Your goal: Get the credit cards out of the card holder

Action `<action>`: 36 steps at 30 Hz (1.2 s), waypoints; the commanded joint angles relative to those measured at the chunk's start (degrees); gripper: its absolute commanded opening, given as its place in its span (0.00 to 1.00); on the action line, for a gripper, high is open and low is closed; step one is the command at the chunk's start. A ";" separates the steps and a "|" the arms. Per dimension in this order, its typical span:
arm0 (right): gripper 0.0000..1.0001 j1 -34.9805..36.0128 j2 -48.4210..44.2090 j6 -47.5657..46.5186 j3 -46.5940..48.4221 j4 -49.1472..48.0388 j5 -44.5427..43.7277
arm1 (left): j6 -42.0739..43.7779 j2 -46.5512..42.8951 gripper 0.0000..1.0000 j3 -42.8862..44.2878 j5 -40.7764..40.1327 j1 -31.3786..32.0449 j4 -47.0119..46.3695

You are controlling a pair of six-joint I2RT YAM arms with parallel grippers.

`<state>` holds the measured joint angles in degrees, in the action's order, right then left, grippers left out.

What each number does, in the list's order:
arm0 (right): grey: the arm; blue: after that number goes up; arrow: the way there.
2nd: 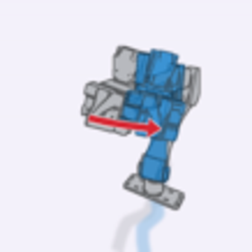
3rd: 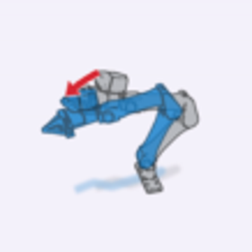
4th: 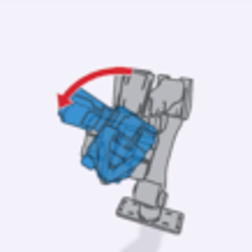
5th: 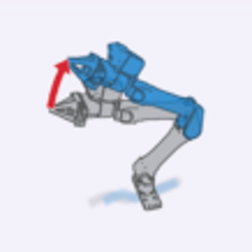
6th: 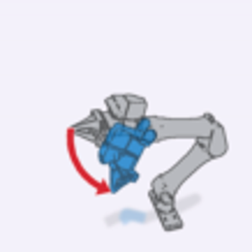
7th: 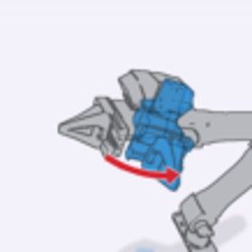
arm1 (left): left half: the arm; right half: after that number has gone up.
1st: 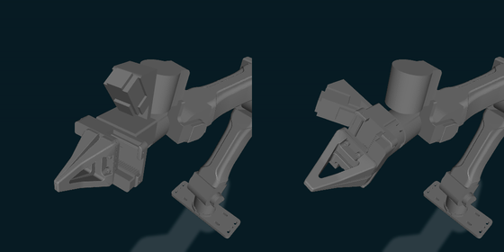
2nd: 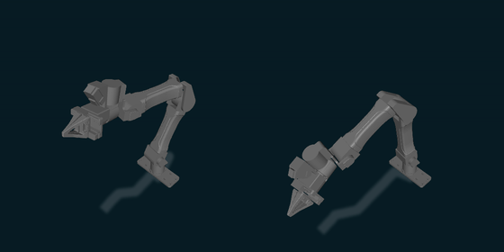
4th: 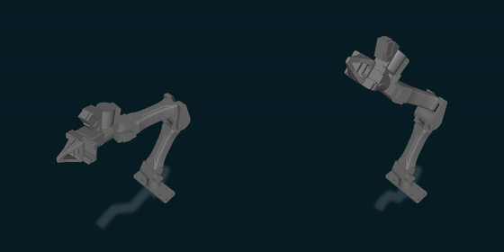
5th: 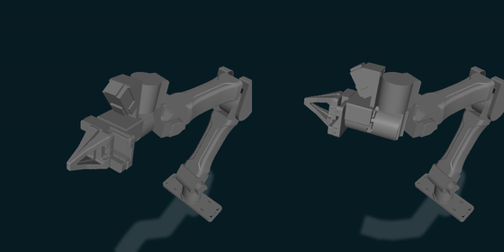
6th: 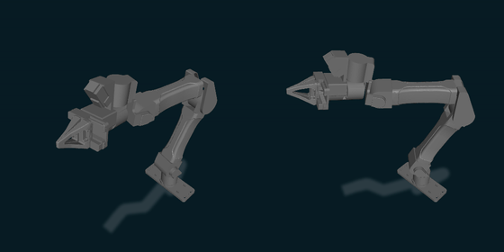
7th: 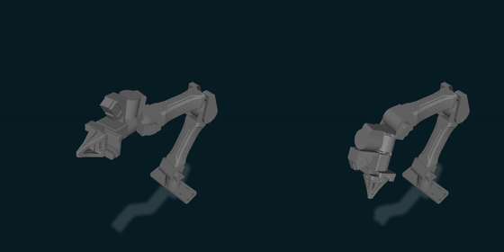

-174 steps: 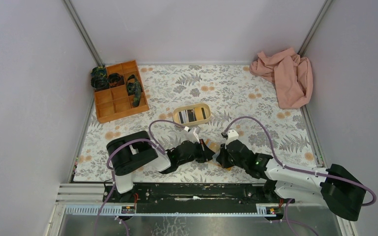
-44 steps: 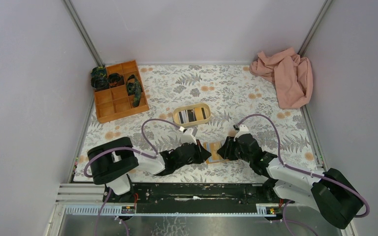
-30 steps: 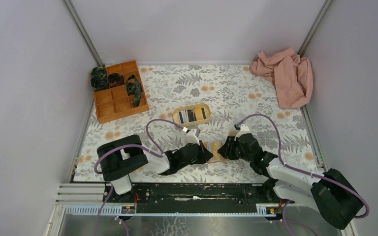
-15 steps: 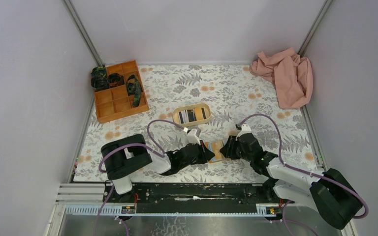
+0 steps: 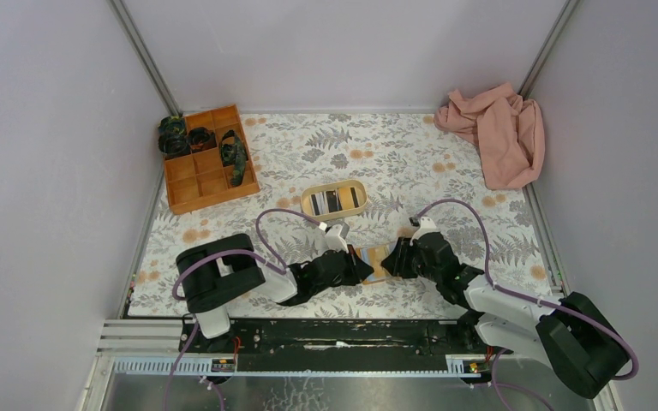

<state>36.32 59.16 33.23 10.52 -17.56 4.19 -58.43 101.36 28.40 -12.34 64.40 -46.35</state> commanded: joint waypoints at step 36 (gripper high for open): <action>0.00 -0.08 -12.56 0.78 -0.77 1.90 -0.21 | -0.01 3.89 0.00 -1.11 1.19 -0.86 0.73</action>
<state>36.01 49.04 33.04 7.97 -17.87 7.46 -59.46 103.13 28.42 -11.00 63.96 -49.50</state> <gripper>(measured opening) 0.019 0.010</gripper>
